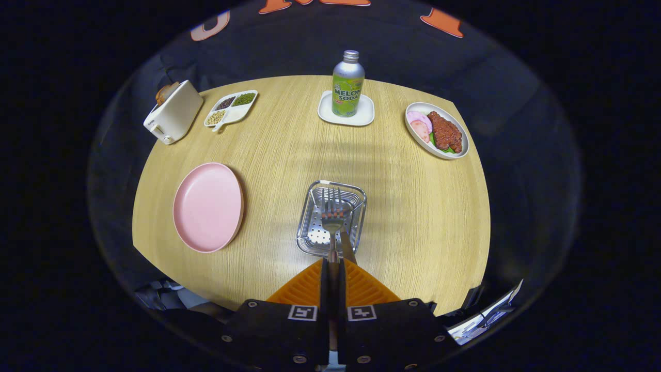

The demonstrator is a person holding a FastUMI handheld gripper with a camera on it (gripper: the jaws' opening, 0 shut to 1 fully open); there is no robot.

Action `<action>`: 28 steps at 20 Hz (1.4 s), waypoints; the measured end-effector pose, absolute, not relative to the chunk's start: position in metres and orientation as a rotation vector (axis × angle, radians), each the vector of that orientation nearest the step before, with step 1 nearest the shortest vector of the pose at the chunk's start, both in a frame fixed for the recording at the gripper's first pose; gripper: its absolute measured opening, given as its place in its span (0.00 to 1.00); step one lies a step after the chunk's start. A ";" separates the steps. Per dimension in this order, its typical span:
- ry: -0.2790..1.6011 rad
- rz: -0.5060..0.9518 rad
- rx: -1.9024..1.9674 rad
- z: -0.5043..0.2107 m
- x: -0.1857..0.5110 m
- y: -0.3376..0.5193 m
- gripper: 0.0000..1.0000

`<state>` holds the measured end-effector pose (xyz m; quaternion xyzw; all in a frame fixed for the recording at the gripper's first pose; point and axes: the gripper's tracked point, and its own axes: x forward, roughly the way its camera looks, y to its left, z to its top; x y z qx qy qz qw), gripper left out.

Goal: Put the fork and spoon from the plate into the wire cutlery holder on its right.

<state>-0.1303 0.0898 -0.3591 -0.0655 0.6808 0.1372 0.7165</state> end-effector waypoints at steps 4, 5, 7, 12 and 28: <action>1.480 0.302 -0.110 -0.355 -0.118 0.090 0.09; 1.466 0.304 -0.089 -0.352 -0.115 0.092 0.10; 1.417 0.302 -0.035 -0.345 -0.103 0.098 0.10; 1.151 0.268 0.057 -0.302 -0.050 0.102 0.11; 0.397 0.266 0.156 -0.069 0.041 0.088 0.63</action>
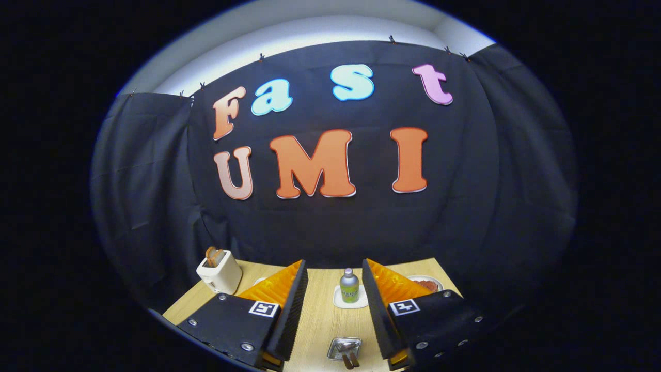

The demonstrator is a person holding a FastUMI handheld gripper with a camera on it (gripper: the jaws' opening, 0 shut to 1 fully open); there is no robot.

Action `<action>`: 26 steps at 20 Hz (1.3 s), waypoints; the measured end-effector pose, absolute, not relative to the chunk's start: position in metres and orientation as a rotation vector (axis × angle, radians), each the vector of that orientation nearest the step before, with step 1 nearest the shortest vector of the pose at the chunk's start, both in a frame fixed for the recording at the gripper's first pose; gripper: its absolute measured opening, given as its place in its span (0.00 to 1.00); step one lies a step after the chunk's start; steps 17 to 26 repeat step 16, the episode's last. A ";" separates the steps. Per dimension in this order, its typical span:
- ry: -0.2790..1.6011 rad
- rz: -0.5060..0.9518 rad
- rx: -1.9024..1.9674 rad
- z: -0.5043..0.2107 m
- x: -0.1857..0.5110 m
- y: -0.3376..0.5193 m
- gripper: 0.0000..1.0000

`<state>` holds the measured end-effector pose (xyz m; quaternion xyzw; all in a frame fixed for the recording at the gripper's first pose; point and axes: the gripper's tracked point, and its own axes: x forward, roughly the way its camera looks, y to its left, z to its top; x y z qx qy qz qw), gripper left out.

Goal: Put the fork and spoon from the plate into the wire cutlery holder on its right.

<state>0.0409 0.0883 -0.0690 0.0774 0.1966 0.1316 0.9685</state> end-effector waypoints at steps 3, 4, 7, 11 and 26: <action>0.287 0.243 0.118 -0.052 0.043 0.084 0.71; 0.256 0.231 0.103 -0.046 0.044 0.082 0.72; 0.167 0.212 0.075 -0.026 0.040 0.083 0.84; 0.131 0.209 0.062 -0.022 0.031 0.086 0.91; 0.091 0.191 0.047 -0.024 0.023 0.087 0.92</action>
